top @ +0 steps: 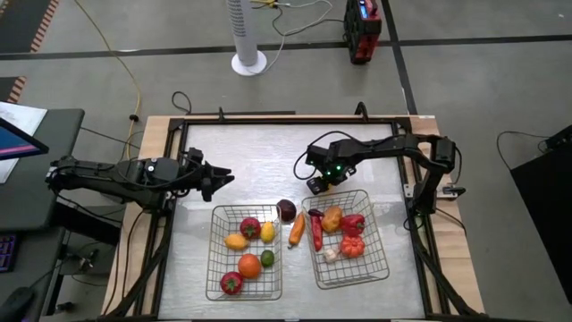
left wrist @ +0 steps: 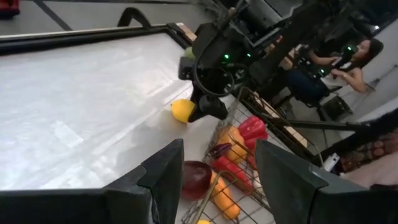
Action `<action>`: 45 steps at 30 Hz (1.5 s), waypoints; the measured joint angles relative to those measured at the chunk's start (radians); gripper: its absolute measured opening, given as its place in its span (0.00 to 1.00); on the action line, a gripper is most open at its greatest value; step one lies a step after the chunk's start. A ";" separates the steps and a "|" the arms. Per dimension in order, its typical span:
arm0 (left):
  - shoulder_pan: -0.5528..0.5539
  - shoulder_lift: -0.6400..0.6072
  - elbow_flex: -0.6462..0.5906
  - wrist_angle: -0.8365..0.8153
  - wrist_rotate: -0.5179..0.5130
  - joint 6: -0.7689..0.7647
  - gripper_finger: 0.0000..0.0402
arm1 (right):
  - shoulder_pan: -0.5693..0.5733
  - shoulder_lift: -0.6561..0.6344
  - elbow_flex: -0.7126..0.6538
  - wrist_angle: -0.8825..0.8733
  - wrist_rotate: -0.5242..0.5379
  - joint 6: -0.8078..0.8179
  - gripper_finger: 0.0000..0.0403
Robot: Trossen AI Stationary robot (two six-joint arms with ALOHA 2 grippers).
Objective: Sort produce into baskets
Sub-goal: Put the lemon into the left brown wire basket, then put the apple into the left brown wire basket
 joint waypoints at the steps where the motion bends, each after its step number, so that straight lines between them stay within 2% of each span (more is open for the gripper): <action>1: 0.000 0.000 0.000 0.000 0.009 0.002 0.46 | 0.000 0.000 0.005 -0.005 0.000 -0.001 0.55; 9: 0.000 0.000 0.000 0.002 0.121 0.002 0.46 | 0.003 -0.001 0.134 -0.061 -0.013 -0.079 0.58; 16: 0.000 0.000 0.000 0.004 0.104 0.002 0.46 | 0.095 -0.002 0.301 0.039 -0.108 -0.250 0.57; 20: 0.000 0.000 0.000 0.010 0.084 0.002 0.46 | 0.185 -0.002 0.362 0.145 -0.111 -0.320 0.58; 24: 0.000 0.000 0.000 0.027 0.041 0.002 0.46 | 0.257 -0.001 0.370 0.309 -0.110 -0.318 0.58; 28: 0.000 0.000 0.000 0.027 -0.021 0.001 0.46 | 0.311 0.000 0.370 0.370 -0.075 -0.315 0.60; 39: 0.000 0.000 0.000 0.027 -0.024 0.001 0.46 | 0.332 0.000 0.370 0.345 -0.080 -0.243 0.81; 43: 0.000 0.000 0.000 0.027 -0.004 0.000 0.46 | 0.310 0.000 0.370 0.283 -0.079 -0.243 0.84; 45: 0.000 0.000 0.000 0.027 -0.004 0.000 0.46 | 0.300 0.001 0.370 0.231 -0.078 -0.295 0.84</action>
